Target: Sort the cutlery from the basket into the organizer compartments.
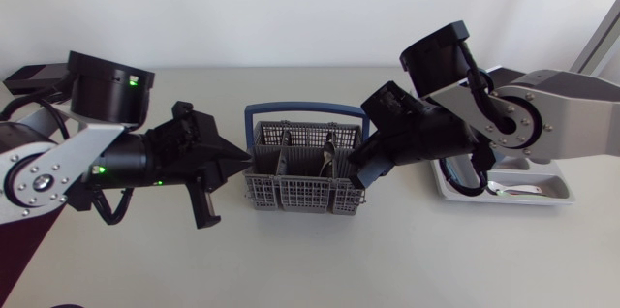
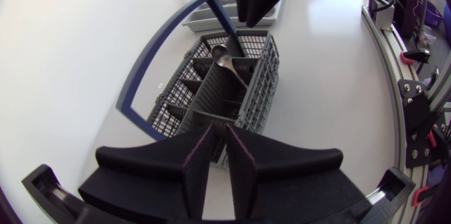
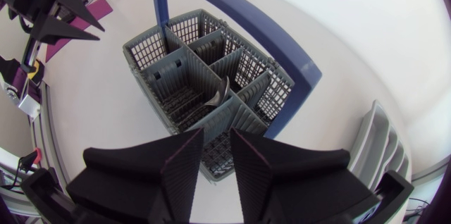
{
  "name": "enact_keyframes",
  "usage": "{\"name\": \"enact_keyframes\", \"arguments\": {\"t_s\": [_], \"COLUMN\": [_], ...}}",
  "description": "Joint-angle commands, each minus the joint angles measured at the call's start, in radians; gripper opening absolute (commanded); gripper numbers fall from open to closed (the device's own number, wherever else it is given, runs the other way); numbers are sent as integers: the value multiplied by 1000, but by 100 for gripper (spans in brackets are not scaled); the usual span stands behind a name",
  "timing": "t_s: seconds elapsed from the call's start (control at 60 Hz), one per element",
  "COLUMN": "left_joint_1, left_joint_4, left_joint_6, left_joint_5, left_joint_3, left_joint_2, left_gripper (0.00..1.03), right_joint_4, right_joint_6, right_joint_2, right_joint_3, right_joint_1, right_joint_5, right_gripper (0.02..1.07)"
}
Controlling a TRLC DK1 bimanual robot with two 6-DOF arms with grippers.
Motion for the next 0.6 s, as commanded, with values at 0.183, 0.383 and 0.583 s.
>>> {"name": "enact_keyframes", "arguments": {"t_s": [0.183, 0.383, 0.583], "left_joint_1": [-154, -217, -247], "left_joint_4": [12, 5, -48], "left_joint_6": [67, 198, 354], "left_joint_5": [-122, -200, -237], "left_joint_3": [132, 232, 342], "left_joint_2": [138, 252, 361], "left_gripper": [24, 29, 34], "right_joint_4": [-3, -6, -6], "right_joint_6": [0, -41, -89], "right_joint_2": [-85, -154, -193], "right_joint_3": [-56, -122, -174], "right_joint_1": [6, 0, -18], "right_joint_5": [14, 11, 3], "right_gripper": [34, 34, 34]}}
